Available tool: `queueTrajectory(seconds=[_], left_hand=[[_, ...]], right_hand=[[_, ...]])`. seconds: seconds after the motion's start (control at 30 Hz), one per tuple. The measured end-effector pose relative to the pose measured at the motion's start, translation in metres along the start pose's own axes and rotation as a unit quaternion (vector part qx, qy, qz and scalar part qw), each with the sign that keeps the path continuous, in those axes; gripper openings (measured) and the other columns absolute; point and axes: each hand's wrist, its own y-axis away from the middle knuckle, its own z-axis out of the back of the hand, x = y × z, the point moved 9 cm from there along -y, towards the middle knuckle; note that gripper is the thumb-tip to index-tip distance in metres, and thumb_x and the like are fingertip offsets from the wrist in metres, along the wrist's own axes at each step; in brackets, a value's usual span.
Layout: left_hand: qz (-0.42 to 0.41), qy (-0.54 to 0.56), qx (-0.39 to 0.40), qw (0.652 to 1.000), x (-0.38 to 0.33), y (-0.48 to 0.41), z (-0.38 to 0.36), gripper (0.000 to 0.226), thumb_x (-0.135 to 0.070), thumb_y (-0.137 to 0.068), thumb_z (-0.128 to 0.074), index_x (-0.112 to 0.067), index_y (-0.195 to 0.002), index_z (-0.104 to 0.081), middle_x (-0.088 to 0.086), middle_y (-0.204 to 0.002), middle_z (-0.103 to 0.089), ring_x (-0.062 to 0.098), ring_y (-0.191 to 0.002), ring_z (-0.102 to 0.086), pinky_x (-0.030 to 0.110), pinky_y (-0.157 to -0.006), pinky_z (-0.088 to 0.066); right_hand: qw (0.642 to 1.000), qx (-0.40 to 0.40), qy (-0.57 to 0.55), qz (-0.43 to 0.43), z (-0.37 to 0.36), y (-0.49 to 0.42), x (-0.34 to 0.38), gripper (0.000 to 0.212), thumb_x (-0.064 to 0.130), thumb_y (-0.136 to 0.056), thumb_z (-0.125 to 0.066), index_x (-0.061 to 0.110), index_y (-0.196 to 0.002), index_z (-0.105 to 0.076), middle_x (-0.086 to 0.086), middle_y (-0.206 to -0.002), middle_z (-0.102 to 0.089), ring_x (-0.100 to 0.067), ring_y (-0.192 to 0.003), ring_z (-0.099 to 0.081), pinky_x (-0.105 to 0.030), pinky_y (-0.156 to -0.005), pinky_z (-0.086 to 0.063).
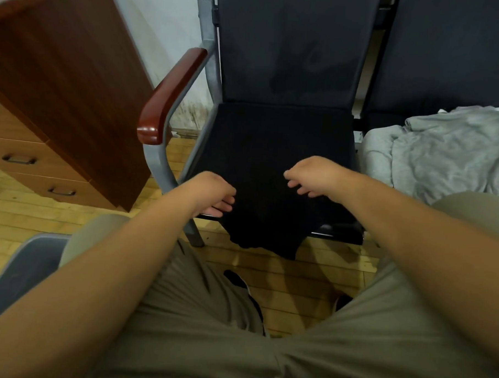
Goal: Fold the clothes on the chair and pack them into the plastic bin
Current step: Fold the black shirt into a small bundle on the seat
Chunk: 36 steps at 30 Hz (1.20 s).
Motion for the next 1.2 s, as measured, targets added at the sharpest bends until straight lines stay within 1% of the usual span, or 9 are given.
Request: queueTrajectory(seconds=[0.1, 0.2, 0.3, 0.37, 0.53, 0.8, 0.93, 1.1, 1.2], left_hand=[[0.027, 0.043, 0.040, 0.998, 0.026, 0.005, -0.021, 0.027, -0.018, -0.106, -0.061, -0.008, -0.131, -0.062, 0.010, -0.115, -0.075, 0.025, -0.106, -0.074, 0.042, -0.094, -0.062], [0.055, 0.097, 0.047, 0.993, 0.054, -0.004, -0.035, 0.027, -0.016, -0.105, -0.062, -0.008, -0.129, -0.054, 0.014, -0.116, -0.072, 0.029, -0.103, -0.074, 0.042, -0.085, -0.062], [0.111, 0.121, 0.069, 0.984, 0.088, -0.013, -0.054, 0.004, -0.020, -0.105, -0.058, -0.020, -0.109, -0.056, 0.006, -0.076, -0.060, 0.021, -0.065, -0.064, 0.033, -0.063, -0.054], [0.144, 0.113, 0.071, 0.981, 0.109, -0.020, -0.063, 0.019, -0.023, -0.107, -0.054, -0.015, -0.090, -0.053, 0.002, -0.061, -0.044, 0.018, -0.052, -0.052, 0.030, -0.051, -0.044], [0.134, 0.107, 0.029, 0.985, 0.125, -0.044, -0.071, 0.029, -0.020, -0.106, -0.064, -0.004, -0.129, -0.056, 0.017, -0.114, -0.068, 0.028, -0.092, -0.071, 0.039, -0.061, -0.055], [0.170, 0.144, 0.038, 0.974, 0.134, -0.052, -0.072, 0.037, -0.020, -0.103, -0.069, -0.006, -0.135, -0.057, 0.012, -0.096, -0.065, 0.023, -0.080, -0.062, 0.034, -0.065, -0.052], [0.161, 0.075, 0.026, 0.984, 0.137, -0.056, -0.070, 0.036, -0.023, -0.104, -0.068, -0.005, -0.133, -0.057, 0.010, -0.106, -0.067, 0.021, -0.078, -0.064, 0.032, -0.055, -0.049], [0.126, -0.069, 0.007, 0.990, 0.129, -0.060, -0.063, 0.026, -0.024, -0.101, -0.072, -0.001, -0.110, -0.063, 0.016, -0.109, -0.074, 0.029, -0.092, -0.072, 0.038, -0.085, -0.062], [0.071, -0.213, -0.043, 0.974, 0.110, -0.052, -0.048, 0.027, -0.021, -0.098, -0.073, -0.007, -0.082, -0.057, 0.011, -0.093, -0.067, 0.023, -0.069, -0.064, 0.030, -0.052, -0.051]], right_hand=[[0.970, 0.027, -0.222, -0.094, -0.007, 0.015, -0.016, 0.025, 0.029, -0.106, -0.058, 0.013, -0.118, -0.073, -0.005, -0.113, -0.078, -0.024, -0.105, -0.074, -0.045, -0.100, -0.058], [0.936, 0.046, -0.309, -0.164, -0.030, 0.030, -0.036, 0.024, 0.024, -0.102, -0.059, 0.012, -0.113, -0.076, -0.005, -0.111, -0.078, -0.023, -0.101, -0.073, -0.043, -0.088, -0.060], [0.938, 0.082, -0.271, -0.201, -0.062, 0.043, -0.067, 0.025, 0.027, -0.102, -0.059, 0.012, -0.111, -0.077, -0.003, -0.099, -0.077, -0.021, -0.094, -0.073, -0.040, -0.078, -0.059], [0.944, 0.088, -0.231, -0.218, -0.080, 0.049, -0.096, 0.031, 0.032, -0.104, -0.057, 0.011, -0.118, -0.075, -0.002, -0.102, -0.078, -0.021, -0.098, -0.072, -0.039, -0.079, -0.058], [0.936, 0.079, -0.203, -0.277, -0.105, 0.061, -0.156, 0.063, 0.045, -0.103, -0.064, 0.017, -0.155, -0.044, -0.015, -0.115, -0.074, -0.031, -0.101, -0.074, -0.041, -0.076, -0.062], [0.963, 0.075, -0.181, -0.187, -0.110, 0.048, -0.165, 0.058, 0.045, -0.103, -0.065, 0.038, -0.156, -0.043, -0.001, -0.128, -0.065, -0.025, -0.106, -0.073, -0.046, -0.093, -0.062], [0.969, 0.076, -0.156, -0.176, -0.112, 0.044, -0.159, 0.039, 0.042, -0.104, -0.065, 0.030, -0.140, -0.059, -0.001, -0.127, -0.065, -0.024, -0.108, -0.070, -0.046, -0.098, -0.060], [0.975, 0.063, -0.130, -0.168, -0.113, 0.039, -0.159, 0.045, 0.039, -0.097, -0.075, 0.027, -0.137, -0.060, -0.001, -0.125, -0.066, -0.022, -0.108, -0.068, -0.042, -0.095, -0.059], [0.978, 0.069, -0.101, -0.166, -0.115, 0.039, -0.159, 0.042, 0.034, -0.095, -0.077, 0.025, -0.133, -0.062, -0.002, -0.121, -0.067, -0.022, -0.108, -0.067, -0.042, -0.095, -0.059]])
